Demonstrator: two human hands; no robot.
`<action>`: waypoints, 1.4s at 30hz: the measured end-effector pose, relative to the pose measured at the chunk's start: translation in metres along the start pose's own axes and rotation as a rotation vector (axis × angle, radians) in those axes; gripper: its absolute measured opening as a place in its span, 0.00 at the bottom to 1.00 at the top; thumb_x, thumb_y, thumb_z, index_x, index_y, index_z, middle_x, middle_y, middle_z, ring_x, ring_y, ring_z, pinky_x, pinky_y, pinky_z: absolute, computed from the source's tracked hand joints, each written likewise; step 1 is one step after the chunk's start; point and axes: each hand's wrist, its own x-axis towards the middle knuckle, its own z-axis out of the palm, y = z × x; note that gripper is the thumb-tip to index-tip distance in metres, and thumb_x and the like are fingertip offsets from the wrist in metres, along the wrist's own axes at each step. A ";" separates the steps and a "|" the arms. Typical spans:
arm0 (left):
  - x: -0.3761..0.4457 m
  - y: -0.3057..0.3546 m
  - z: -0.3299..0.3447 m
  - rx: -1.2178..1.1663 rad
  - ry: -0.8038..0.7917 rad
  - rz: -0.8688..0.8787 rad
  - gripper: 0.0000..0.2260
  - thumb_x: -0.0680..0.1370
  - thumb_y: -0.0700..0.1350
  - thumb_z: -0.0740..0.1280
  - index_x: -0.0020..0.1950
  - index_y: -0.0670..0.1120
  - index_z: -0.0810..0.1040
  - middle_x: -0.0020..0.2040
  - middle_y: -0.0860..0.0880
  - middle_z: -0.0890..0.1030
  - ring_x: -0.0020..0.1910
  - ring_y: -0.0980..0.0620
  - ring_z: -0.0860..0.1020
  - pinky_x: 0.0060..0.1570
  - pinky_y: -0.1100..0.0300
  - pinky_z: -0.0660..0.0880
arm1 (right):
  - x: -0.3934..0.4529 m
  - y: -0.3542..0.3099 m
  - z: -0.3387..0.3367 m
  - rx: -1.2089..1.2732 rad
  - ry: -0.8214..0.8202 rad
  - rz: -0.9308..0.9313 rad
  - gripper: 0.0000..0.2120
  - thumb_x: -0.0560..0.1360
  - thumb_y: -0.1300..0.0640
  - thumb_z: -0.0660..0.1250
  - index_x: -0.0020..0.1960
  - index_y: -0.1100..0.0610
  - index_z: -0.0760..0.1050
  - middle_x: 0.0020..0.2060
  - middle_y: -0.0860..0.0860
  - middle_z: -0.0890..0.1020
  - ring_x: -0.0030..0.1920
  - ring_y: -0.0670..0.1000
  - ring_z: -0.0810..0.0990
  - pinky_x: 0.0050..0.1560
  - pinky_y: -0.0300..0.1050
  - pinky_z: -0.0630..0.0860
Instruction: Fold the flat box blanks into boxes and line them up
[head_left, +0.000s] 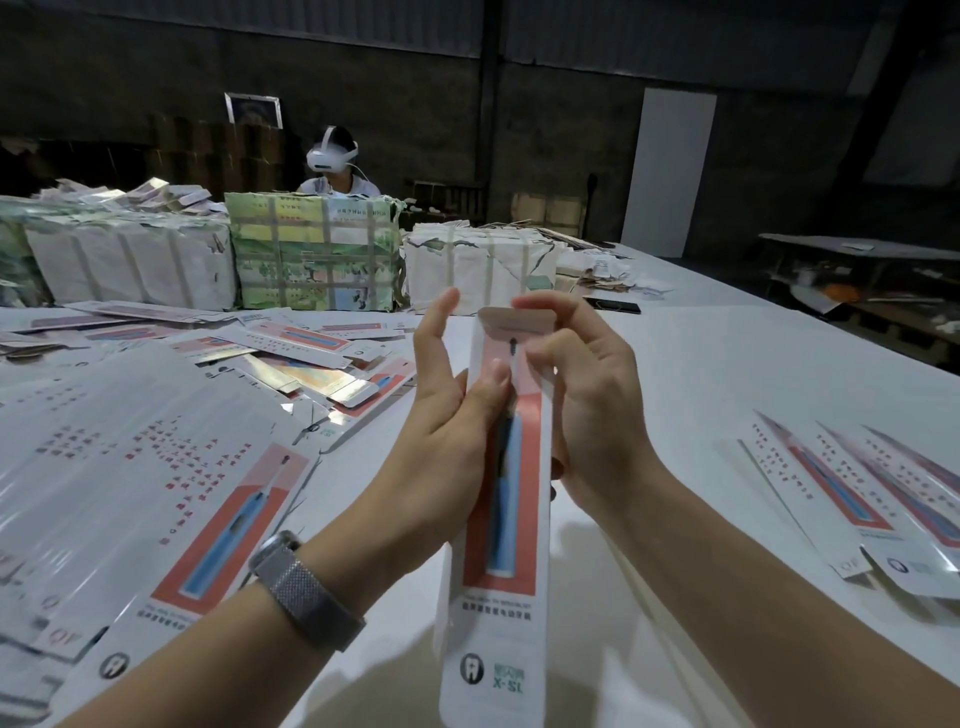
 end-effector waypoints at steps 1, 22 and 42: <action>0.000 -0.001 -0.001 0.004 -0.011 0.005 0.21 0.85 0.52 0.58 0.66 0.80 0.57 0.48 0.47 0.85 0.40 0.39 0.86 0.39 0.49 0.83 | 0.000 -0.001 0.000 -0.011 0.001 0.006 0.10 0.72 0.56 0.62 0.44 0.46 0.80 0.41 0.48 0.84 0.41 0.51 0.82 0.43 0.49 0.81; 0.001 0.001 -0.006 0.099 -0.149 0.139 0.24 0.83 0.52 0.59 0.71 0.76 0.54 0.51 0.52 0.82 0.43 0.40 0.85 0.41 0.52 0.83 | 0.009 -0.025 -0.006 -0.109 -0.002 0.012 0.15 0.81 0.63 0.60 0.46 0.54 0.84 0.40 0.48 0.84 0.42 0.47 0.82 0.42 0.42 0.81; 0.000 0.004 -0.005 0.061 -0.127 0.165 0.22 0.83 0.52 0.58 0.72 0.73 0.57 0.53 0.50 0.80 0.43 0.37 0.84 0.39 0.51 0.83 | 0.011 -0.023 -0.011 -0.257 -0.092 -0.183 0.15 0.79 0.55 0.57 0.49 0.48 0.83 0.47 0.48 0.82 0.53 0.49 0.80 0.47 0.41 0.80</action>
